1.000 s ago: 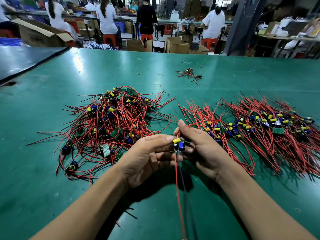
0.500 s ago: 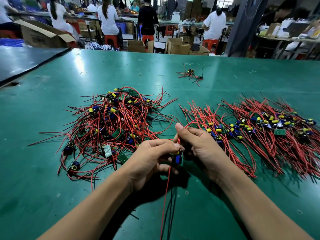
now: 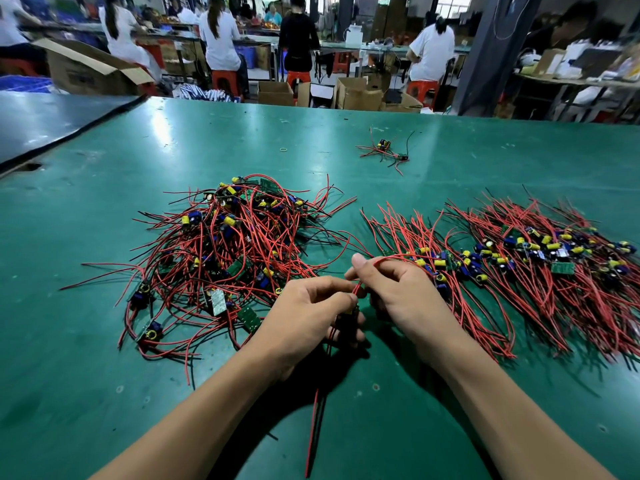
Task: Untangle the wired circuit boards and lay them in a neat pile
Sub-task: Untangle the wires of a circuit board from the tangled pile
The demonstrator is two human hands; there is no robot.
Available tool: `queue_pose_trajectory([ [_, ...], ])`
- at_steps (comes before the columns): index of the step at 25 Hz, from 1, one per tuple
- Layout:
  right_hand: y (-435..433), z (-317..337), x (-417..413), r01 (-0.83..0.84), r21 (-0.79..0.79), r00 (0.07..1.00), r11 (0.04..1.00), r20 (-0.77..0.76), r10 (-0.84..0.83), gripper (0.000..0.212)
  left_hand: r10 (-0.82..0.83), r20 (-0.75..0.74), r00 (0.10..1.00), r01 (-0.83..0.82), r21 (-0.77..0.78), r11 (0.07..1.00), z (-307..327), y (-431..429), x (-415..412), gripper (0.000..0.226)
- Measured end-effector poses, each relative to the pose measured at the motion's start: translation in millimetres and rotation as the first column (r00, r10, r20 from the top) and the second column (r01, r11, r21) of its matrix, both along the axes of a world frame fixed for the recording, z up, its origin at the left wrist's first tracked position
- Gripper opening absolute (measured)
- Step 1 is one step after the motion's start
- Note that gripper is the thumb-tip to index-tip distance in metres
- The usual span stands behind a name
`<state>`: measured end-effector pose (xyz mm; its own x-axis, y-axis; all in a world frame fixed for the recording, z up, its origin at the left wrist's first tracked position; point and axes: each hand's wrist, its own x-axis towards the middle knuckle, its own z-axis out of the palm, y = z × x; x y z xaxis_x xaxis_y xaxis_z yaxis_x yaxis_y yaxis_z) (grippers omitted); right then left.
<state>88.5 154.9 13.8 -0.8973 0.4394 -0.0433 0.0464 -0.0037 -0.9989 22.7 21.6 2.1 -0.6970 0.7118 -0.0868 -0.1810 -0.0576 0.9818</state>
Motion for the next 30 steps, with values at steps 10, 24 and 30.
queue_pose_trajectory([
  [10,17,-1,2,-0.092,0.261,0.991,0.961,0.114,0.063,0.039,-0.042,-0.116,0.992,0.038,-0.037,0.999,-1,0,2,0.018],
  [24,29,0,-3,0.194,0.120,0.977,0.974,0.066,-0.203,0.058,-0.077,-0.274,0.959,0.052,-0.098,0.994,0,-2,5,0.015],
  [30,17,-3,-2,0.054,0.067,0.998,0.996,0.037,-0.056,0.040,0.006,-0.155,0.988,-0.016,-0.068,0.998,0,0,5,0.017],
])
